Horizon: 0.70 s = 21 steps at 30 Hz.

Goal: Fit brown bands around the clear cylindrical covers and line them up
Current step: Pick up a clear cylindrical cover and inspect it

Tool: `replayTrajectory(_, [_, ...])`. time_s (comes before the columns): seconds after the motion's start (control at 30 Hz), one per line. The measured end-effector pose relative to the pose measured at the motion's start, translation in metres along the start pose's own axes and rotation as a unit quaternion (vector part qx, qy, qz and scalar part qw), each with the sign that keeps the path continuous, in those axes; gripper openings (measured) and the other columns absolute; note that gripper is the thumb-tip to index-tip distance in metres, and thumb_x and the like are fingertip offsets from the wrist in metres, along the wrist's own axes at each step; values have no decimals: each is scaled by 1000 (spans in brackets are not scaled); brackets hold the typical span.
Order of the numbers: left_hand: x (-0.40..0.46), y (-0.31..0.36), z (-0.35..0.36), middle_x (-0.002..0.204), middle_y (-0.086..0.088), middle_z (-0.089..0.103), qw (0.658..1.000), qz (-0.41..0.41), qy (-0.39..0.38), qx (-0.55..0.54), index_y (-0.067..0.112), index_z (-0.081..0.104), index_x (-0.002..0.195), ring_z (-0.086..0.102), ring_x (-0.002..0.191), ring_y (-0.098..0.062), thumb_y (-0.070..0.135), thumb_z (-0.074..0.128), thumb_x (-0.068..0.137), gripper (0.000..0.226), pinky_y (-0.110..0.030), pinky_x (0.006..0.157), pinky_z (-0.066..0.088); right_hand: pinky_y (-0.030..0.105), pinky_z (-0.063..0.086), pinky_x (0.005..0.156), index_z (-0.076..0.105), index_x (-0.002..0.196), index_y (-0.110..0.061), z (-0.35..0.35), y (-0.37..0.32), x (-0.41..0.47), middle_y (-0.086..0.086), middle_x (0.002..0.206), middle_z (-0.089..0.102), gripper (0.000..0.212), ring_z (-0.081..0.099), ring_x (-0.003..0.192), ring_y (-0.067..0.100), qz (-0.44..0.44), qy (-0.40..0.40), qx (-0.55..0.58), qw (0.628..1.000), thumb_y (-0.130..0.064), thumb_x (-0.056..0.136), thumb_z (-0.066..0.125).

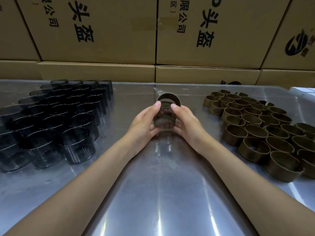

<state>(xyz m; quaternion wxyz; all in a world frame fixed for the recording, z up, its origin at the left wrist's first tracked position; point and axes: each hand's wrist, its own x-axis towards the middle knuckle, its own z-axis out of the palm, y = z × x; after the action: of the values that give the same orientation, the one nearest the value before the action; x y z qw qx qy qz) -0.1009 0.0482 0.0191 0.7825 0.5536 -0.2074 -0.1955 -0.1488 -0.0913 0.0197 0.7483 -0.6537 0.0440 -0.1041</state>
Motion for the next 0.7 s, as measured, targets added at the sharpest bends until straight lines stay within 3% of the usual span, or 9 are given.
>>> replayTrajectory(0.1, [-2, 2, -3, 114, -17, 69, 1000, 22, 13, -8, 1, 64, 119, 69, 93, -24, 35, 57, 92, 44, -27, 73, 57, 46, 47, 103, 50, 132, -7, 0, 0, -2, 9, 122, 67, 58, 66, 110, 24, -5, -19, 29, 999, -40, 86, 63])
replayTrajectory(0.2, [-3, 3, -2, 110, -15, 71, 999, 32, 34, -4, 6, 68, 114, 70, 92, -22, 41, 62, 84, 47, -28, 74, 58, 40, 50, 98, 56, 128, -6, 0, -2, -4, 12, 121, 68, 59, 65, 111, 25, -11, -39, 31, 999, -43, 84, 66])
replayTrajectory(0.3, [-3, 3, -2, 102, -7, 74, 998, 19, 63, -20, 16, 72, 101, 71, 91, -17, 38, 61, 89, 27, -27, 77, 59, 35, 54, 89, 60, 125, -6, 1, -4, -6, 14, 121, 67, 59, 66, 108, 25, -16, -40, 51, 998, -43, 79, 64])
replayTrajectory(0.4, [-2, 4, -2, 100, -6, 75, 997, 11, 69, -33, 17, 73, 96, 71, 89, -15, 33, 59, 92, 22, -25, 77, 57, 40, 50, 95, 57, 129, -5, 1, -6, -7, 15, 125, 65, 63, 65, 108, 25, -9, -35, 73, 997, -40, 77, 64])
replayTrajectory(0.57, [-4, 6, -3, 117, -11, 70, 999, 6, 40, -34, 12, 66, 117, 65, 102, -19, 25, 54, 96, 27, -31, 95, 50, 44, 43, 107, 40, 142, -3, -2, -7, -6, 17, 132, 60, 66, 58, 122, 31, 20, -39, 113, 993, -25, 84, 63])
replayTrajectory(0.63, [-4, 7, -6, 129, -15, 63, 998, -4, 23, -50, 6, 57, 131, 61, 109, -22, 23, 56, 93, 41, -36, 103, 44, 42, 42, 107, 37, 144, -2, -4, -7, -5, 18, 134, 58, 65, 56, 124, 31, 29, -44, 129, 990, -20, 86, 61])
replayTrajectory(0.7, [-4, 10, -8, 136, -17, 57, 998, -14, 2, -64, 5, 47, 139, 58, 111, -21, 23, 62, 86, 58, -34, 102, 44, 38, 41, 106, 43, 141, -2, -6, -8, -6, 15, 134, 58, 62, 57, 121, 28, 29, -67, 144, 987, -21, 84, 60])
